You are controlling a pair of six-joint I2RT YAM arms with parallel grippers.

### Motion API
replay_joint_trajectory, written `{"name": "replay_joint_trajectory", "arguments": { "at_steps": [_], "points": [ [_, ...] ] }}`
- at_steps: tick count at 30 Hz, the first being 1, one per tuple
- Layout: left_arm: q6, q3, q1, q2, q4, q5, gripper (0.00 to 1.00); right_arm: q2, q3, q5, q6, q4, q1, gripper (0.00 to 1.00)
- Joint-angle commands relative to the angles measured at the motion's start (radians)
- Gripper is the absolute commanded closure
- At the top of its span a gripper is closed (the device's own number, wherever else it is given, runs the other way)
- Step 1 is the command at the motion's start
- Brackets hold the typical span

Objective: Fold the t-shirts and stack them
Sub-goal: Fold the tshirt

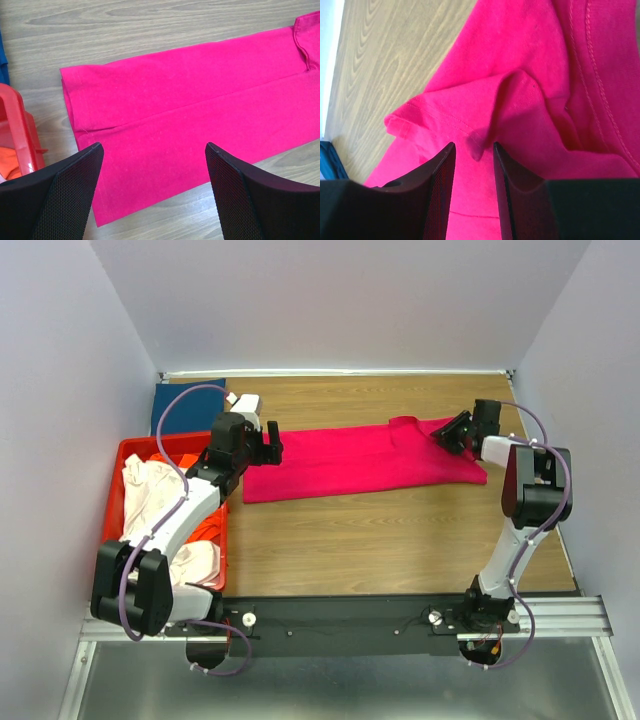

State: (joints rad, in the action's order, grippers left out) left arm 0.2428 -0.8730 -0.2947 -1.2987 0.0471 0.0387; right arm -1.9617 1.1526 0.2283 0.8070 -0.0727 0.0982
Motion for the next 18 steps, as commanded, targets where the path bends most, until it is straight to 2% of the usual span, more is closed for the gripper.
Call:
{"name": "replay_joint_trajectory", "arguments": {
  "at_steps": [1, 9, 10, 12, 13, 16, 18],
  "points": [
    [-0.013, -0.011, -0.001, -0.014, 0.0, 0.016, 0.1, -0.037, -0.014, -0.004, 0.021, -0.052, 0.005, 0.57],
    [-0.013, -0.012, -0.001, -0.019, 0.007, 0.009, 0.1, -0.048, -0.017, 0.02, 0.038, -0.082, 0.003, 0.68],
    [-0.013, -0.011, -0.001, -0.017, 0.008, 0.01, 0.1, -0.045, -0.017, 0.02, 0.035, -0.082, 0.005, 0.74],
    [-0.014, -0.014, -0.001, -0.02, 0.01, 0.012, 0.1, -0.029, -0.024, 0.016, 0.028, -0.081, 0.003, 0.81],
    [-0.016, -0.014, -0.001, -0.022, 0.01, 0.012, 0.1, -0.013, -0.031, 0.006, 0.018, -0.081, 0.003, 0.88],
    [-0.014, -0.012, -0.001, -0.024, 0.011, 0.01, 0.1, 0.029, -0.04, -0.003, -0.012, -0.079, 0.006, 0.97],
    [-0.014, -0.014, -0.001, -0.024, 0.013, 0.012, 0.1, 0.044, -0.05, 0.006, -0.029, -0.076, 0.018, 0.99]
  ]
}}
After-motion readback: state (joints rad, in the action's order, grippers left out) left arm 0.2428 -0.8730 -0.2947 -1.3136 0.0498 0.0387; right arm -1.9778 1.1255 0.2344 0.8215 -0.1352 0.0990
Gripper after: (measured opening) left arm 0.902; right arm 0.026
